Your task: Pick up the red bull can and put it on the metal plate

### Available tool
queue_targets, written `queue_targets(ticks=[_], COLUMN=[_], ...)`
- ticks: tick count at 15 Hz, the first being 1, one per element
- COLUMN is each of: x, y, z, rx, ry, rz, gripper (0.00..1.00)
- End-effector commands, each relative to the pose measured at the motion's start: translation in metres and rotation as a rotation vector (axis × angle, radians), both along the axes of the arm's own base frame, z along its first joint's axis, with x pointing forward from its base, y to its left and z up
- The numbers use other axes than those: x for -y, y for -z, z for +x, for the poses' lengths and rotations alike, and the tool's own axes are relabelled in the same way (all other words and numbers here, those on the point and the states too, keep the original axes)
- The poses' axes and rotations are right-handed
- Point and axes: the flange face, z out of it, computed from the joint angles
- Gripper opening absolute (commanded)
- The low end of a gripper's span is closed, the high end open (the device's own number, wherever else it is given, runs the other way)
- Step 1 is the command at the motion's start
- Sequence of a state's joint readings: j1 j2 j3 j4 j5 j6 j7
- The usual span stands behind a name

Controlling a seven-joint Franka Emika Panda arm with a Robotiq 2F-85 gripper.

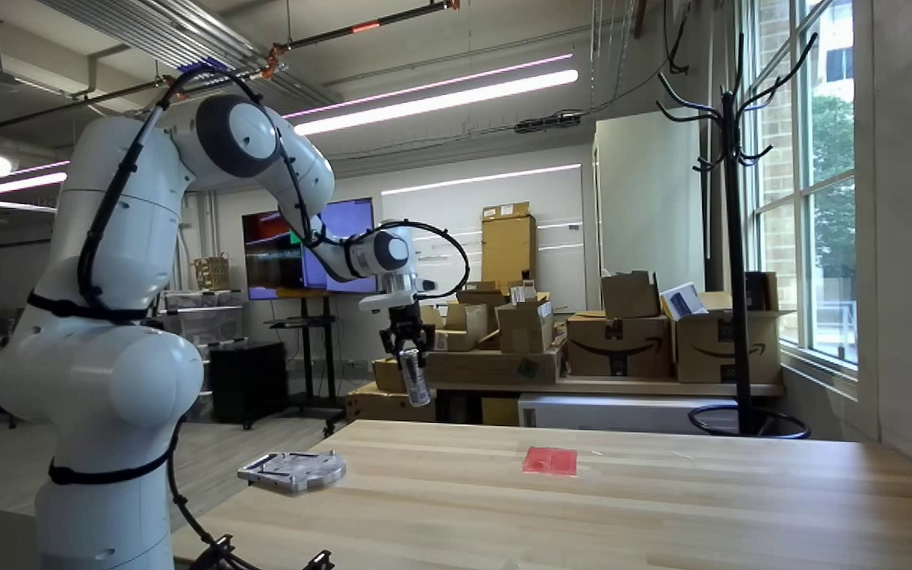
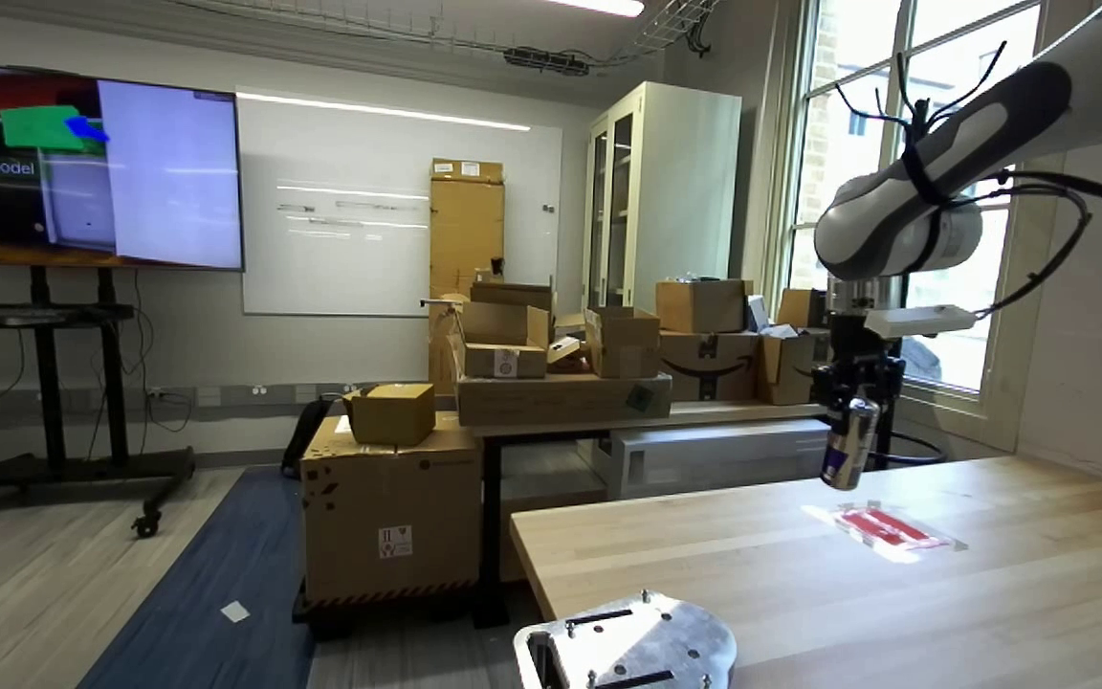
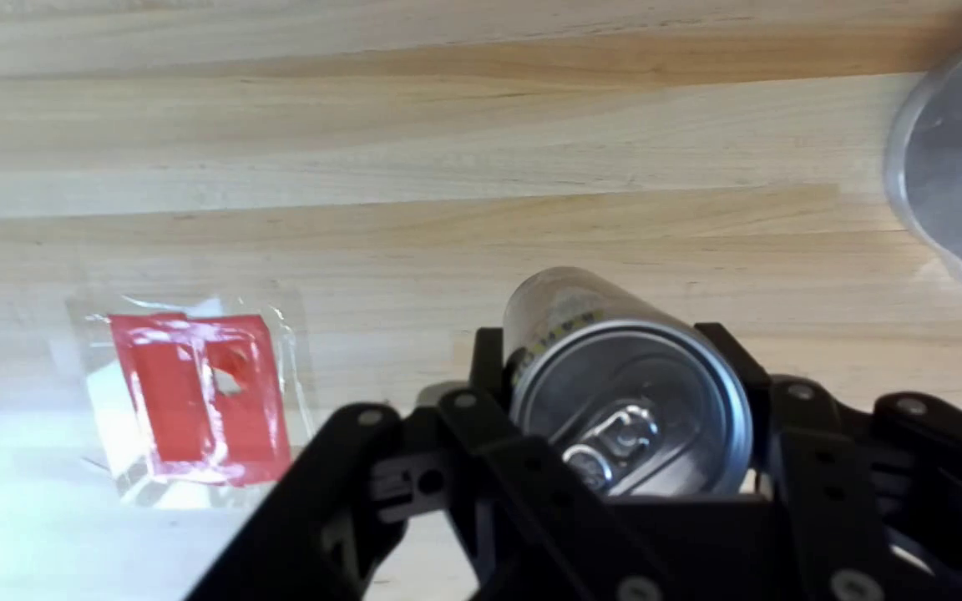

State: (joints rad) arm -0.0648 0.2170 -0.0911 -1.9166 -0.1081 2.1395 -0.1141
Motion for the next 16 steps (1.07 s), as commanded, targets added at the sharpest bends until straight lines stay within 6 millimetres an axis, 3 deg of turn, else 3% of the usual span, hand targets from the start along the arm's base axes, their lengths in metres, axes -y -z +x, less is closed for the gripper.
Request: queue_targets(ticks=[1, 6, 10, 16], x=[-0.065, -0.165, -0.231, -0.306], y=[-0.023, -0.025, -0.022, 0.004], z=[0.001, 0.008, 0.007, 0.007], rx=[-0.009, -0.025, -0.048, -0.102], ry=[-0.130, -0.320, -0.453, -0.604], rz=[-0.053, -0.107, -0.166, -0.208], gripper=[0.33, 0.33, 0.33, 0.33])
